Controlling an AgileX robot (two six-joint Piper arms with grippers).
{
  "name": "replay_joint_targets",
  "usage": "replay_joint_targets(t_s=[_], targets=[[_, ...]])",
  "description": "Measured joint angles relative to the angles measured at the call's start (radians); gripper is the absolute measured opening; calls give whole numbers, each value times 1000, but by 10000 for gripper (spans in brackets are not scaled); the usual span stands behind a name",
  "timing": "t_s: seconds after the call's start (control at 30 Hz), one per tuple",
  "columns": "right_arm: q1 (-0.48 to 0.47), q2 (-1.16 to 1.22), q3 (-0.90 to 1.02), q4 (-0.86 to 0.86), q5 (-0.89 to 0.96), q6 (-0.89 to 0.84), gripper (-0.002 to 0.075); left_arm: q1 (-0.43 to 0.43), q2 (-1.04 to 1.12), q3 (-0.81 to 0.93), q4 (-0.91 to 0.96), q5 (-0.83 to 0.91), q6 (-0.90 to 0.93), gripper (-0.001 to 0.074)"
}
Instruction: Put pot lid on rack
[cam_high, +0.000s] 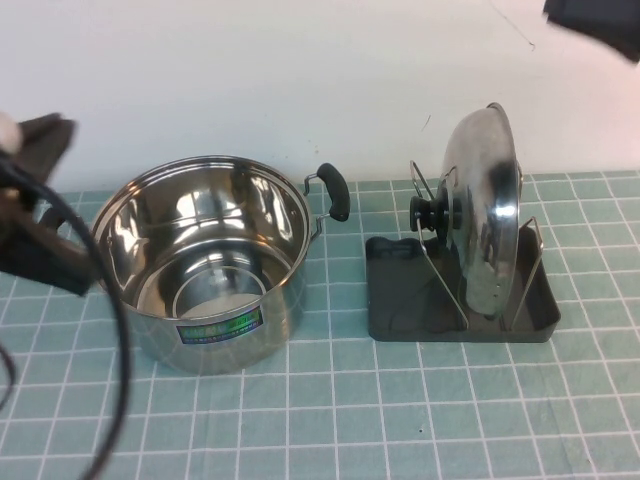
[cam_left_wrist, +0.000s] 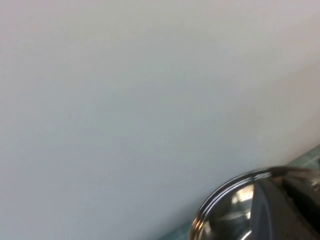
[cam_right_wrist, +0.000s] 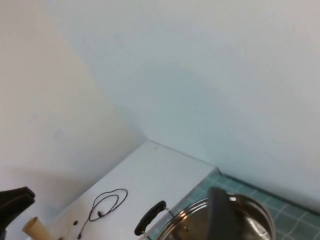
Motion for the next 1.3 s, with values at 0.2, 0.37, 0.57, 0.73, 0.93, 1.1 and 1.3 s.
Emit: replay_joint_targets(t_s=[0.2, 0.37, 0.57, 0.73, 0.93, 1.1, 1.3], targets=[[-45, -84, -207, -284, 14, 44, 71, 0, -86, 0, -58, 372, -28, 0], [25, -196, -378, -923, 57, 228, 15, 4, -183, 0, -263, 502, -31, -1], [163, -308, -375, -1396, 70, 394, 8, 4, -314, 0, -477, 472, -7, -1], [205, -443, -263, -1524, 53, 462, 8, 4, -425, 0, -645, 480, 162, -1], [205, -660, -5, -1599, -72, 500, 7, 4, -612, 67, -728, 457, 255, -1], [205, -899, 295, -1600, -237, 538, 7, 4, -761, 232, -749, 386, 260, -1], [205, -1186, 672, -1567, -418, 553, 7, 4, -844, 465, -754, 190, 262, -1]])
